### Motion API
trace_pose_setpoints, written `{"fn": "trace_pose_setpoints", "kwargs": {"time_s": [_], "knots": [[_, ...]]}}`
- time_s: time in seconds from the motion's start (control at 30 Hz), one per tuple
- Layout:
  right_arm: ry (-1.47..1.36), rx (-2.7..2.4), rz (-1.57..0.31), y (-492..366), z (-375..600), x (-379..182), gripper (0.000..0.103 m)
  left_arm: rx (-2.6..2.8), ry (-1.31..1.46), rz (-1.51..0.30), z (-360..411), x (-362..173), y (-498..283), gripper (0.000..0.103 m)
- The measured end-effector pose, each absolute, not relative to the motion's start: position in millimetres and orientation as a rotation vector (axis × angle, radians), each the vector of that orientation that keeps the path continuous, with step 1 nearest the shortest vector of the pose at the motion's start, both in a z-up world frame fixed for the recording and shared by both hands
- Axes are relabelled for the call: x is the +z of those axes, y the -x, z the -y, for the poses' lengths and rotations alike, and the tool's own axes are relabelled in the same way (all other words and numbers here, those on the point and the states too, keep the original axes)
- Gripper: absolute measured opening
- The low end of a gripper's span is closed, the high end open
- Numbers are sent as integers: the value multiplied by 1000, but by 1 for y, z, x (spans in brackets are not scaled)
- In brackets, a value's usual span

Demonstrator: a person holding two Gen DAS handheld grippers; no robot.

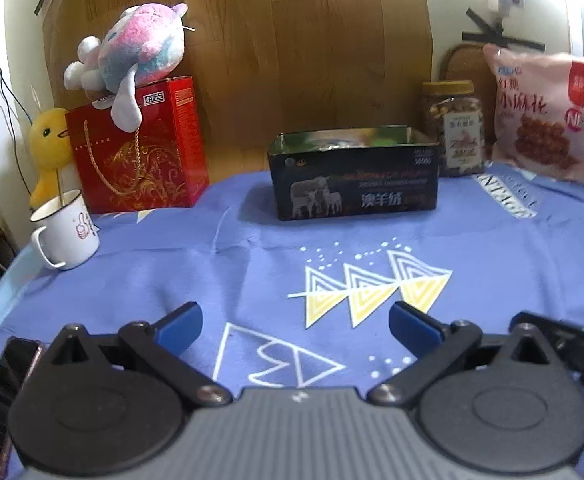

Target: Organize snacks

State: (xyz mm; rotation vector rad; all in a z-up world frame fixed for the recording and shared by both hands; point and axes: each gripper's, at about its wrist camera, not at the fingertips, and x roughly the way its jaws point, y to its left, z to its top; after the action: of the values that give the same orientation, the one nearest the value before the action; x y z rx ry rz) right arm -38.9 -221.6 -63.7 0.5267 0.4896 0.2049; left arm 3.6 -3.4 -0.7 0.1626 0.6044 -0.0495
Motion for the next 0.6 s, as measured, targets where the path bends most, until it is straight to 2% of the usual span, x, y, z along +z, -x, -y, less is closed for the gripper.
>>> {"fn": "trace_pose_setpoints", "kwargs": {"time_s": [0.6], "knots": [[-542, 203, -476, 40, 222, -63, 75, -39, -259, -722, 18, -21, -12, 103]]}}
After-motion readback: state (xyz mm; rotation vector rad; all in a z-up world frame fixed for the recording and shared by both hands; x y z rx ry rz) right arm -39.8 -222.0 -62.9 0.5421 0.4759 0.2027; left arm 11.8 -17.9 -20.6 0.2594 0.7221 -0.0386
